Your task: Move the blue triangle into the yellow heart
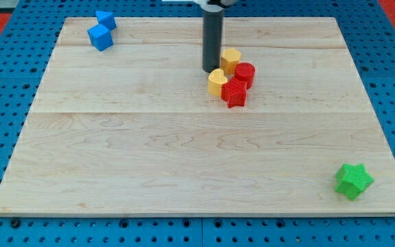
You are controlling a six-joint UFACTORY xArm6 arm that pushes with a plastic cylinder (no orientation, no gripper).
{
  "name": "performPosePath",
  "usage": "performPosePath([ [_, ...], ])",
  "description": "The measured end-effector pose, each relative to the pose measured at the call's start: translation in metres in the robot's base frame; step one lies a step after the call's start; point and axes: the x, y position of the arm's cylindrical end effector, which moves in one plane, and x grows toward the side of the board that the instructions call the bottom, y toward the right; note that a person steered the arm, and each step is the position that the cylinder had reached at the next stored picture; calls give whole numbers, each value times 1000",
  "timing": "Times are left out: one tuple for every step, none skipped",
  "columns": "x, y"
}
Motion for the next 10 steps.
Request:
performPosePath([
  [-26, -37],
  [-24, -108],
  [-18, -198],
  [-34, -271],
  [-60, -284],
  [-57, -209],
  [-57, -230],
  [-73, -270],
  [-115, -270],
  [-139, -256],
])
